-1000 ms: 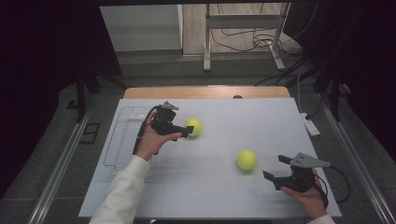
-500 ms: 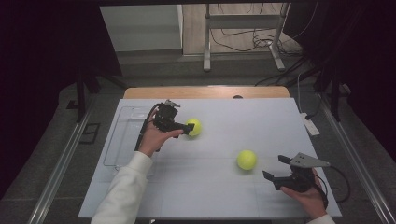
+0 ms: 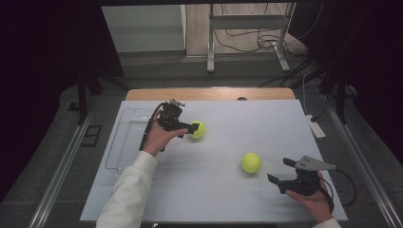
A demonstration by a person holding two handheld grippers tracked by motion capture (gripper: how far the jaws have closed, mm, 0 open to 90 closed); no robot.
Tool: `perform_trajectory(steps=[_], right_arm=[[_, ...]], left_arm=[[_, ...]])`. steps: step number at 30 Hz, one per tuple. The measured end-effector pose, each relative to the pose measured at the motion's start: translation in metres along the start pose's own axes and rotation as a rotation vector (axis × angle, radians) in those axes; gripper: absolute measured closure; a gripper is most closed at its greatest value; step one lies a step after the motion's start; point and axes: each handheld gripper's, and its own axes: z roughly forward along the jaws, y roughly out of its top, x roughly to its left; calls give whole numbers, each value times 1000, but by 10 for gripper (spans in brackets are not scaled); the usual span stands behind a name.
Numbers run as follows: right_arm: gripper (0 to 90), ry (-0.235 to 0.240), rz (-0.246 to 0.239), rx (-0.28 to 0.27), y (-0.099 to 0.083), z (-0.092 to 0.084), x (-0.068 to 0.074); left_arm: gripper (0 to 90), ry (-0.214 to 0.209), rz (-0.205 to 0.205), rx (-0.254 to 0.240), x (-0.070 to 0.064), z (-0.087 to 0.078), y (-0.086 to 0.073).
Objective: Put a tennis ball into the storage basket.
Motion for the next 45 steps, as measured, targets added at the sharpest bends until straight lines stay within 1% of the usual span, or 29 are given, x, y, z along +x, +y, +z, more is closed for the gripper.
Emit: perform_trajectory(steps=[9,17,18,20,22,29,35,45], right_arm=[[105,0,1,3,0,0,0],[105,-1,2,-3,0,0,0],[105,-1,1,1,0,0,0],[105,0,0,1,0,0,0],[105,1,2,0,0,0,0],[105,0,1,3,0,0,0],[105,1,-1,4,-1,1,0],[105,0,0,6,0,0,0]], left_arm=[[46,4,-3,16,2,9,5],[46,10,-18,40,5,20,8],[46,8,-21,42,5,21,8],[47,-14,-29,43,5,23,9],[48,-2,-18,49,2,25,10],[48,7,-9,67,0,32,12],[48,9,-18,79,1,38,11],[49,5,-17,93,-1,46,11]])
